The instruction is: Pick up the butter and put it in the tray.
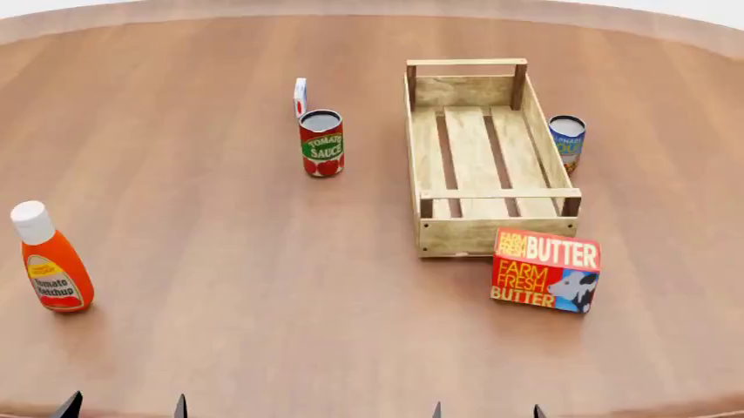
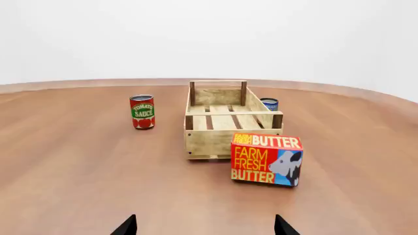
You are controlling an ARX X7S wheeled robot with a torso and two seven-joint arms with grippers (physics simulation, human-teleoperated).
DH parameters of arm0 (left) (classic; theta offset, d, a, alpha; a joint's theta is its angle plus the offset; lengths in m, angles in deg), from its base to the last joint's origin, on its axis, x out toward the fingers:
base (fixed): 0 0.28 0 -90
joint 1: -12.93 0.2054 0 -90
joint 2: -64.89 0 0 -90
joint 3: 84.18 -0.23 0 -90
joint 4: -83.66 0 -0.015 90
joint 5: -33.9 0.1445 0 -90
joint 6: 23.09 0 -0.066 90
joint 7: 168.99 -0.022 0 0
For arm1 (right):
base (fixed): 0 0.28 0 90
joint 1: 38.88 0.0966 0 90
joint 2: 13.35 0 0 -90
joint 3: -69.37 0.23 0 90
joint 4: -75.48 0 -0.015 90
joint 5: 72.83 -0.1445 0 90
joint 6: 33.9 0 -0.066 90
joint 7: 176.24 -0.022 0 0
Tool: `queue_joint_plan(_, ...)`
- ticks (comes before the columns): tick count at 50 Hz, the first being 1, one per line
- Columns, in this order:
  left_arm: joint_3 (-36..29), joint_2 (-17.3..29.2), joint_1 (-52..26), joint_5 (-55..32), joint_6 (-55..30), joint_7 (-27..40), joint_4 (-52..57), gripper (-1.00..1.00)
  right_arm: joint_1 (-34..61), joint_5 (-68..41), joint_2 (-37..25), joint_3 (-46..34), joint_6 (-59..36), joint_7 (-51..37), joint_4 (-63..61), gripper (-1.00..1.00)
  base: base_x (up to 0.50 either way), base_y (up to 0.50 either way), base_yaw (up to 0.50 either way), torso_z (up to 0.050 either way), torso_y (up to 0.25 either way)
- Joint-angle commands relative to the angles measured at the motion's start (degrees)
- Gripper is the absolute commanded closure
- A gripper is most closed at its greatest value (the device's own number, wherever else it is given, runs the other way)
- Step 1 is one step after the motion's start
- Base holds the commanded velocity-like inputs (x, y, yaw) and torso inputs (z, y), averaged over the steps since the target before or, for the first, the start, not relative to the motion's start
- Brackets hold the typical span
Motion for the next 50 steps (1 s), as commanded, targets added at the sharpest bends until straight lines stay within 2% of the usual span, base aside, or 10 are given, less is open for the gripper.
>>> queue_joint_plan(1,-1.2,0.9,-0.1,-0.1,-0.7,1.5,0.3,-1.00,-0.2,-1.0,-0.8,-1.4,-0.4,-1.0,-0.8,-1.00,0.00,0.00,0.00,0.000,0.000)
queue_joint_plan(23,-4.8,3.7,0.2,-2.7,1.4,4.9,-0.2,-1.00,0.2,-4.5,-3.6,-5.0,-1.6,-3.4,-1.3,-1.00,0.00,0.00,0.00,0.000,0.000)
queue_joint_plan(46,-6.5,5.4,0.4,-3.6,1.7,6.6,0.0,-1.00,-0.1,-6.0,-5.1,-6.8,-2.1,-5.4,-2.3,-1.00,0.00,-0.50,0.00,0.000,0.000)
queue_joint_plan(50,-6.9,5.6,0.3,-3.8,1.8,7.0,-0.2,-1.00,0.2,-5.5,-5.5,-7.4,-3.6,-6.3,-2.9,-1.00,0.00,-0.06,0.00,0.000,0.000)
